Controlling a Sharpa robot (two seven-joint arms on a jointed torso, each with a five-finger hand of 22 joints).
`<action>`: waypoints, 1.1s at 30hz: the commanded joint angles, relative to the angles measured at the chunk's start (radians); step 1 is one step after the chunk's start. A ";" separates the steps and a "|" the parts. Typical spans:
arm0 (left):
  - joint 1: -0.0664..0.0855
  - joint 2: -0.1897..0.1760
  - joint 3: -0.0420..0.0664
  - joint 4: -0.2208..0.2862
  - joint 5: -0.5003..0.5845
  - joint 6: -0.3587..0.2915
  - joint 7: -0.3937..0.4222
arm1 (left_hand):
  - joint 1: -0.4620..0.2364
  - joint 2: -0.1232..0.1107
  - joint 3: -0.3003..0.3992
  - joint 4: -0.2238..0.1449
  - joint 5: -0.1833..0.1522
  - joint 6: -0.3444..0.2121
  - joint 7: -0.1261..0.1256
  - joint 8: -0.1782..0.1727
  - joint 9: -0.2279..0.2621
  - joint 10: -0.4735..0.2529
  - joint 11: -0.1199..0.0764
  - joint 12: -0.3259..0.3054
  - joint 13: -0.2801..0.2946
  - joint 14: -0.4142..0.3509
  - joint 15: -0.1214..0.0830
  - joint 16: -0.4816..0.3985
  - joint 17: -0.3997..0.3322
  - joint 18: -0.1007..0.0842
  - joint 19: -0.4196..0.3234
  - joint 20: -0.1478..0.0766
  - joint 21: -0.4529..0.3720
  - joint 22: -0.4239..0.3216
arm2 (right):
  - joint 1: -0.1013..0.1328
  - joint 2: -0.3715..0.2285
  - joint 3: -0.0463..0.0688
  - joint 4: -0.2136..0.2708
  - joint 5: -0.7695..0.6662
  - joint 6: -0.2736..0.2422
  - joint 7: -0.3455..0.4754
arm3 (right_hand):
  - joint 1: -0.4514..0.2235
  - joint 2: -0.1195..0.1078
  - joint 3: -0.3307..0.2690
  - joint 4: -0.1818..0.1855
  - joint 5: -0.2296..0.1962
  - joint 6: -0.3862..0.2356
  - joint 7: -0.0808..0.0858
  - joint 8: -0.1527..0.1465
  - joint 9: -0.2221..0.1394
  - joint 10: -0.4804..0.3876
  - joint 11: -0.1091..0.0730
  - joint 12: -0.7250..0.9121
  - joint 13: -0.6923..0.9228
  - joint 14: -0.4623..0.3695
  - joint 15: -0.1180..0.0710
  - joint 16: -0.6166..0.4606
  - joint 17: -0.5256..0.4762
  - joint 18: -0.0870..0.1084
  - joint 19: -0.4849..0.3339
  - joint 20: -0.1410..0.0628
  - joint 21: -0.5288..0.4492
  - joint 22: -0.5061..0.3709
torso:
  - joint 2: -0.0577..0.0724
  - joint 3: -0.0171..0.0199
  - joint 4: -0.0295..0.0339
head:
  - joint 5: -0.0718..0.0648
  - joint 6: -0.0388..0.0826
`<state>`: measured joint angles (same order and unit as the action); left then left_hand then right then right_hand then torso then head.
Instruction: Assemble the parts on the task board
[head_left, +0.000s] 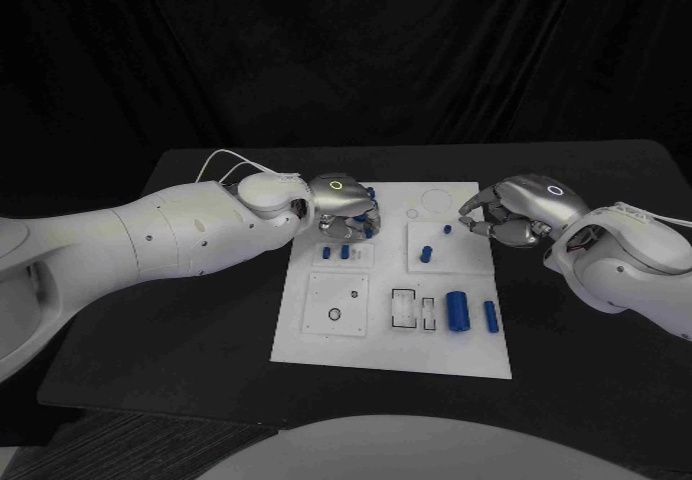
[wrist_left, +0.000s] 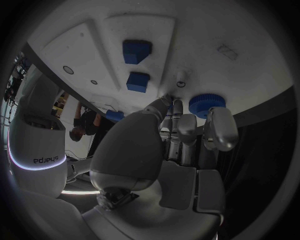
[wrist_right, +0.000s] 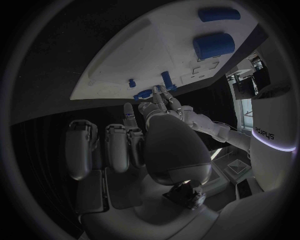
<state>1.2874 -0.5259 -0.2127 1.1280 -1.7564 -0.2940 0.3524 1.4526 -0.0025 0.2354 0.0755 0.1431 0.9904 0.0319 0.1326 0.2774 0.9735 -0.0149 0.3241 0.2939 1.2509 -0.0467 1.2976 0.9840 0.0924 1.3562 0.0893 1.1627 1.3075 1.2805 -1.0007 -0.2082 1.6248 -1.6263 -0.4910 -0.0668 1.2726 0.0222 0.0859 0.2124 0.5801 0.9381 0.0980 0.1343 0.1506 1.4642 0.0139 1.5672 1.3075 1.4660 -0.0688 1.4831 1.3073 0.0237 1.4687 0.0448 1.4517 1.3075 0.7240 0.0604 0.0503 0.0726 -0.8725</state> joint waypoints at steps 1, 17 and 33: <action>-0.002 0.000 0.001 0.001 -0.001 -0.042 0.026 | 0.011 0.004 0.007 -0.005 -0.005 0.039 0.001 0.023 0.011 0.030 -0.002 0.004 -0.004 0.014 -0.001 0.008 0.001 -0.009 0.013 -0.001 0.014 0.153 | -0.002 0.001 0.001 -0.001 -0.003 0.003 -0.003 | 0.009 -0.002 0.007 0.000 0.006 0.009 0.001 -0.004 0.001 0.107 0.006 0.004 0.263 0.074 0.003 -0.001 0.083 0.007 0.049 0.000 -0.003 0.223 | -0.001 -0.0005 0.0003 | 0.001 0.000; 0.025 -0.087 0.001 0.086 -0.001 -0.114 0.002 | 0.021 0.000 0.024 -0.028 -0.063 0.064 0.006 0.016 0.011 0.092 0.000 -0.065 -0.047 0.032 0.001 -0.013 -0.042 -0.013 0.034 -0.006 0.032 0.157 | -0.002 -0.006 0.001 0.001 -0.003 0.006 -0.007 | 0.011 -0.002 0.010 -0.002 0.007 0.011 0.001 -0.004 0.002 0.107 0.006 0.004 0.263 0.073 0.003 -0.002 0.081 0.007 0.049 0.000 -0.004 0.223 | -0.002 -0.0006 -0.0001 | 0.000 0.000; 0.058 -0.156 0.001 0.131 -0.001 0.039 -0.034 | 0.009 -0.012 0.024 -0.012 -0.093 0.054 0.003 -0.007 0.003 0.091 0.000 -0.103 -0.067 0.036 0.001 -0.014 -0.046 -0.013 0.034 -0.007 0.026 0.157 | -0.007 0.001 0.001 -0.008 -0.003 0.011 -0.007 | 0.012 -0.003 0.012 -0.003 0.006 0.013 0.001 -0.004 0.002 0.107 0.007 0.004 0.263 0.073 0.003 -0.002 0.080 0.007 0.048 0.000 -0.004 0.223 | -0.001 0.0012 0.0032 | 0.003 0.000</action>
<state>1.3426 -0.6826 -0.2124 1.2590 -1.7575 -0.3139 0.3335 1.4687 -0.0103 0.2584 0.0583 0.0553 1.0518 0.0339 0.1305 0.2811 1.0650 -0.0176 0.2231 0.2277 1.2939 -0.0463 1.2861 0.9392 0.0923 1.3942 0.0825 1.1921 1.3074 1.2761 -0.9995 -0.2083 1.6177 -1.6263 -0.4841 -0.0673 1.2765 0.0184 0.0915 0.2070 0.5801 0.9452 0.0978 0.1343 0.1516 1.4643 0.0139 1.5672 1.3075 1.4660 -0.0688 1.4831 1.3073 0.0236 1.4687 0.0448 1.4518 1.3073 0.7215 0.0615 0.0510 0.0758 -0.8725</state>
